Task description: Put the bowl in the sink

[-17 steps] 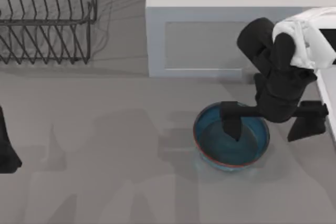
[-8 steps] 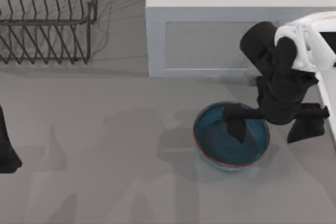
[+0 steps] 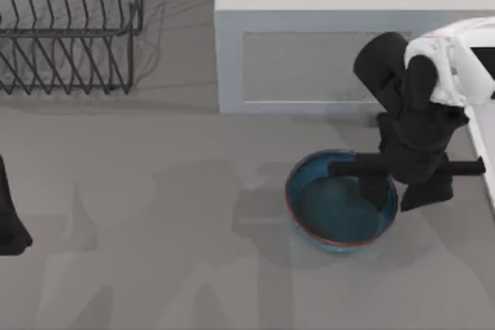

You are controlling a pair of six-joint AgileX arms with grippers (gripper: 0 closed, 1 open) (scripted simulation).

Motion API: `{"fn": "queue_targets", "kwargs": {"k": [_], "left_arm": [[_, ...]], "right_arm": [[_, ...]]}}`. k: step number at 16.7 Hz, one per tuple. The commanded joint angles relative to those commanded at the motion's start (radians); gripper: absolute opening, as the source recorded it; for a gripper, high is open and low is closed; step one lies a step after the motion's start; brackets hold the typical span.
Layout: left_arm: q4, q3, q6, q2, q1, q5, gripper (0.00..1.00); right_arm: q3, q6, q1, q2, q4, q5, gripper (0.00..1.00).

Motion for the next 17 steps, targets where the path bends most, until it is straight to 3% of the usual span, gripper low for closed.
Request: {"fn": "queue_targets", "kwargs": {"k": [2,3,12,17], "left_arm": [[0.000,0.000,0.000,0.000,0.000,0.000,1.00],[0.000,0.000,0.000,0.000,0.000,0.000,1.00],[0.000,0.000,0.000,0.000,0.000,0.000,1.00],[0.000,0.000,0.000,0.000,0.000,0.000,1.00]], "right_arm": [[0.000,0.000,0.000,0.000,0.000,0.000,0.02],[0.000,0.000,0.000,0.000,0.000,0.000,0.00],[0.003,-0.001,0.003,-0.003,-0.002,0.001,0.00],[0.132,-0.091,0.072,-0.060,-0.084,0.013,0.00]]}}
